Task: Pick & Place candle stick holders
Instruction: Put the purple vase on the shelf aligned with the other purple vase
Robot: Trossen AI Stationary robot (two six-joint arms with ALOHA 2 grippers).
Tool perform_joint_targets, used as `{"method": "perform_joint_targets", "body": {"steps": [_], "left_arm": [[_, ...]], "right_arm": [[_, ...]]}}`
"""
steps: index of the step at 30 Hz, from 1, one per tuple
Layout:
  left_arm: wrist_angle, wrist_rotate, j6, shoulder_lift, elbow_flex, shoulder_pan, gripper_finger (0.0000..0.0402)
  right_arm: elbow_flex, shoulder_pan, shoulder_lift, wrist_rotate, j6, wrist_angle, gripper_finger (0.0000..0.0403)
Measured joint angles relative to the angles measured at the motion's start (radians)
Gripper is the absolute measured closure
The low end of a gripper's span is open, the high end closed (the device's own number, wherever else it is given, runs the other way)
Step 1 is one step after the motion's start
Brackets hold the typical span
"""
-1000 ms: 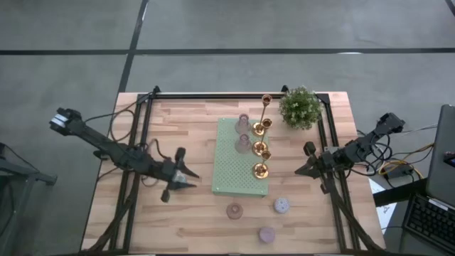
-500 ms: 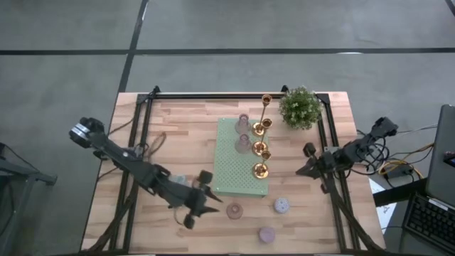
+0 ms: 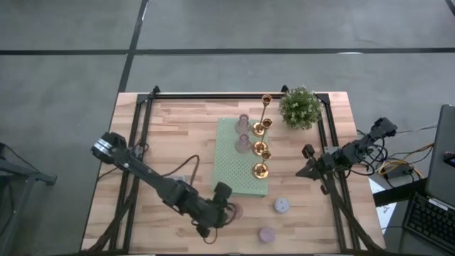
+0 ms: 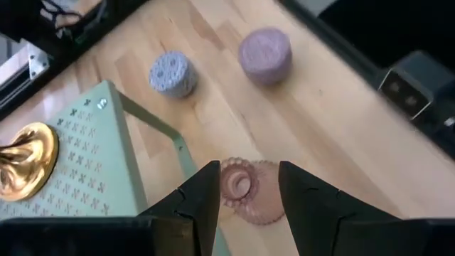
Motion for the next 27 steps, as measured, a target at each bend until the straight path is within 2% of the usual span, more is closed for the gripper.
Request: {"method": "perform_joint_targets", "body": {"steps": [13, 21, 27], "left_arm": [[-0.113, -0.111, 0.055, 0.173, 0.085, 0.006, 0.0254], [-0.114, -0.112, 0.049, 0.183, 0.085, 0.007, 0.0255], [-0.108, -0.071, 0.048, 0.187, 0.085, 0.007, 0.0255]], "right_arm": [[0.0, 0.001, 0.0, 0.018, -0.015, 0.0, 0.0394], [0.0, 0.001, 0.0, 0.018, -0.023, 0.0, 0.0394], [0.0, 0.001, 0.0, 0.018, -0.023, 0.0, 0.0394]]}}
